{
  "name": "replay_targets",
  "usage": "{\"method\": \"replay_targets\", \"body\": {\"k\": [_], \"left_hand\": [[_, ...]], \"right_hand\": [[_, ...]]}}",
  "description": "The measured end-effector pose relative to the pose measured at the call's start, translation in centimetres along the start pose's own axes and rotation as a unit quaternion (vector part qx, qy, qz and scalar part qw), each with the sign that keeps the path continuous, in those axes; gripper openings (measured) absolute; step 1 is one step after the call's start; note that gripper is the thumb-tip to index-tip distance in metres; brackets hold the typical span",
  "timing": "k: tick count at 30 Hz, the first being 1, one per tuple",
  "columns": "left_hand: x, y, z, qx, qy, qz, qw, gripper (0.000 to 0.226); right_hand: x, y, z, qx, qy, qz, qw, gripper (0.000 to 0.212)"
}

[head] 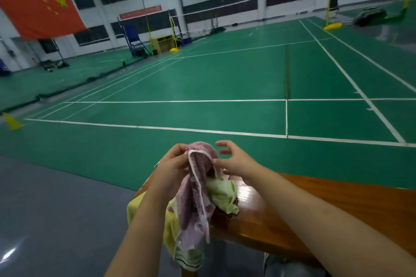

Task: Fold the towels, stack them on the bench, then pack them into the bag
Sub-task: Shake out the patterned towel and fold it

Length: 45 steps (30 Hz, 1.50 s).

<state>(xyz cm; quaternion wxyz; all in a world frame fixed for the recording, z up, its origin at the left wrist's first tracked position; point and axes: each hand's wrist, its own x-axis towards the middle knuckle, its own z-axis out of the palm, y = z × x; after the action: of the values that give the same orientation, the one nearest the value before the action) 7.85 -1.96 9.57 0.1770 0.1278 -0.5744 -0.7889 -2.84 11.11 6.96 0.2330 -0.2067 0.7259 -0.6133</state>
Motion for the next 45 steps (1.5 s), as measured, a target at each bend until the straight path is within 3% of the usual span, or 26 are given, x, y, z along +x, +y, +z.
{"method": "replay_targets", "body": {"k": [2, 6, 11, 16, 18, 20, 23, 26, 29, 33, 38, 41, 43, 45], "left_hand": [[0.3, 1.3, 1.8, -0.008, -0.021, 0.022, 1.0, 0.008], [1.8, 4.1, 5.2, -0.001, -0.051, 0.089, 0.995, 0.013], [3.4, 7.9, 10.9, -0.03, -0.108, 0.143, 0.983, 0.018], [3.3, 11.0, 16.3, -0.089, -0.154, 0.184, 0.967, 0.012], [2.8, 10.9, 17.7, -0.093, -0.175, 0.179, 0.964, 0.014], [2.4, 10.1, 18.6, -0.09, -0.19, 0.163, 0.964, 0.016], [2.3, 8.3, 19.1, -0.079, -0.188, 0.129, 0.97, 0.015], [3.2, 5.6, 18.9, -0.052, -0.161, 0.064, 0.983, 0.016], [3.7, 2.2, 19.1, -0.04, -0.134, -0.034, 0.99, 0.02], [3.9, -3.2, 19.7, -0.066, -0.098, -0.161, 0.98, 0.025], [6.8, -11.9, 18.9, -0.052, 0.012, -0.273, 0.961, 0.025], [8.1, -16.3, 17.9, 0.012, 0.076, -0.278, 0.957, 0.021], [8.1, -18.8, 17.4, 0.141, 0.088, -0.23, 0.959, 0.021], [6.9, -20.2, 16.9, 0.308, 0.078, -0.14, 0.938, 0.035]], "right_hand": [[0.3, -0.4, -0.6, -0.073, 0.004, -0.053, 0.996, 0.048], [1.4, -0.7, -2.5, -0.117, 0.039, -0.093, 0.988, 0.011], [1.1, -1.7, -7.2, -0.067, 0.085, -0.124, 0.986, 0.027], [-1.3, -1.8, -13.2, -0.047, 0.076, -0.153, 0.984, 0.02], [-2.9, -1.6, -15.9, -0.078, 0.071, -0.133, 0.986, 0.02], [-4.4, -1.3, -18.7, -0.135, 0.107, -0.132, 0.976, 0.006], [-7.4, -1.6, -22.6, -0.17, 0.197, -0.143, 0.955, 0.023], [-10.8, -3.6, -25.1, -0.145, 0.24, -0.154, 0.947, 0.024], [-12.6, -5.3, -25.9, -0.166, 0.23, -0.117, 0.952, 0.015], [-11.7, -4.8, -25.8, -0.169, 0.239, -0.037, 0.955, 0.021], [-7.2, 3.2, -26.0, -0.134, 0.245, 0.099, 0.955, 0.018], [-5.5, 10.2, -26.1, -0.09, 0.264, 0.172, 0.945, 0.021], [-5.1, 13.5, -25.8, -0.075, 0.253, 0.212, 0.941, 0.031], [-5.7, 15.2, -25.4, -0.11, 0.235, 0.226, 0.939, 0.036]]}}
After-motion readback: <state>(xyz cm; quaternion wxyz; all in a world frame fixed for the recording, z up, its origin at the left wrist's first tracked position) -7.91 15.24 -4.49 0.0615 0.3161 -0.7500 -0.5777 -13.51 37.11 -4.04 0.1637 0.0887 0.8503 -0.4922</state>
